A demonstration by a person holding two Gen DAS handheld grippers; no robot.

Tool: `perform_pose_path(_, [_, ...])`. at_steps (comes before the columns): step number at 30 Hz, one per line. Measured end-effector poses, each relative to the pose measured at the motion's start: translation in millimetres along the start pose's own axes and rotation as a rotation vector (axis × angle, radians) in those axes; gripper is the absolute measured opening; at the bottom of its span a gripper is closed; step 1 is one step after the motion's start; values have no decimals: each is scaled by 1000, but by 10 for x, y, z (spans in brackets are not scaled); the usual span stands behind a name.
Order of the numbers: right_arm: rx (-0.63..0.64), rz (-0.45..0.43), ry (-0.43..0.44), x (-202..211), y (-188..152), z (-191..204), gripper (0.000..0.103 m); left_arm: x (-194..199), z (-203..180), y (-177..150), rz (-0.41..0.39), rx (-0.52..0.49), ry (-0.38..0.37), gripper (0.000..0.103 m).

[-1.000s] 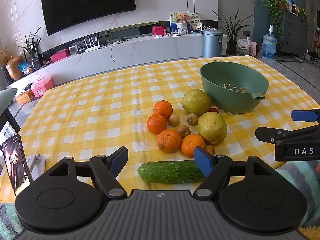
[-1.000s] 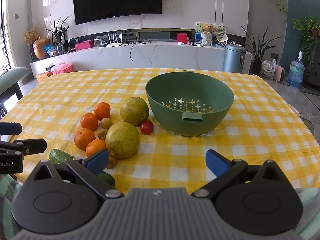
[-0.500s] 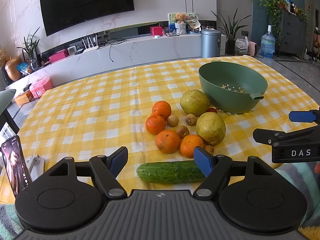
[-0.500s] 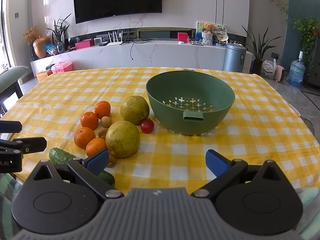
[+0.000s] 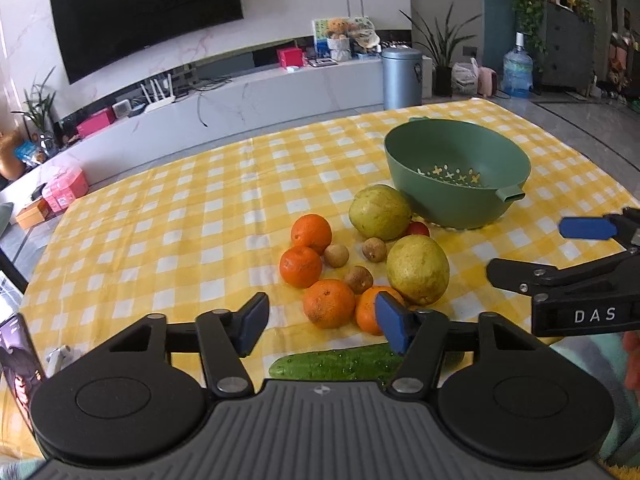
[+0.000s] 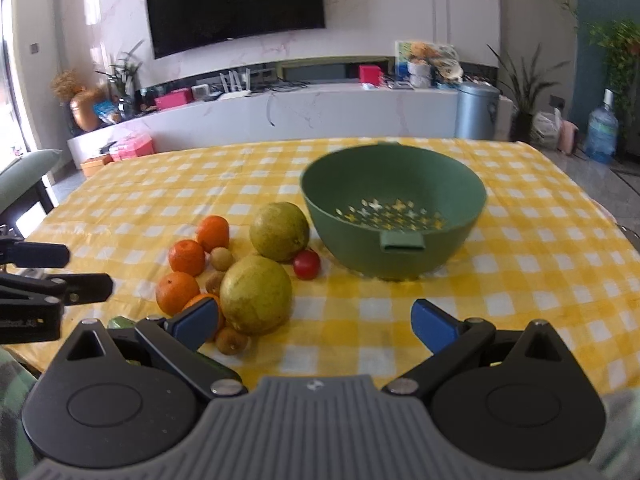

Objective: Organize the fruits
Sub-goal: 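Grasp an orange with the left tool while the right tool grasps a yellow-green pomelo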

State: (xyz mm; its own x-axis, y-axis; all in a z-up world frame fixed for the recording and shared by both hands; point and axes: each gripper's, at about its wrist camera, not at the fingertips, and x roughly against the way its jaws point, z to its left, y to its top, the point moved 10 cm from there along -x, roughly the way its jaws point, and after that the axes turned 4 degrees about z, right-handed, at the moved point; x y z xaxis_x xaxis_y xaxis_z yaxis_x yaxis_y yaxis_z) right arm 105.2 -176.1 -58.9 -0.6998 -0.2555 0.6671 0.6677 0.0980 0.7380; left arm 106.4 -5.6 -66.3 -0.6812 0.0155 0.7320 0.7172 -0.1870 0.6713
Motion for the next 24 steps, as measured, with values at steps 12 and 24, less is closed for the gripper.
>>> perform_pose_path(12, [111, 77, 101, -428, 281, 330, 88, -287, 118, 75, 30, 12, -71, 51])
perform_pose_path(24, [-20, 101, 221, -722, 201, 351, 63, -653, 183, -29, 69, 83, -216, 46])
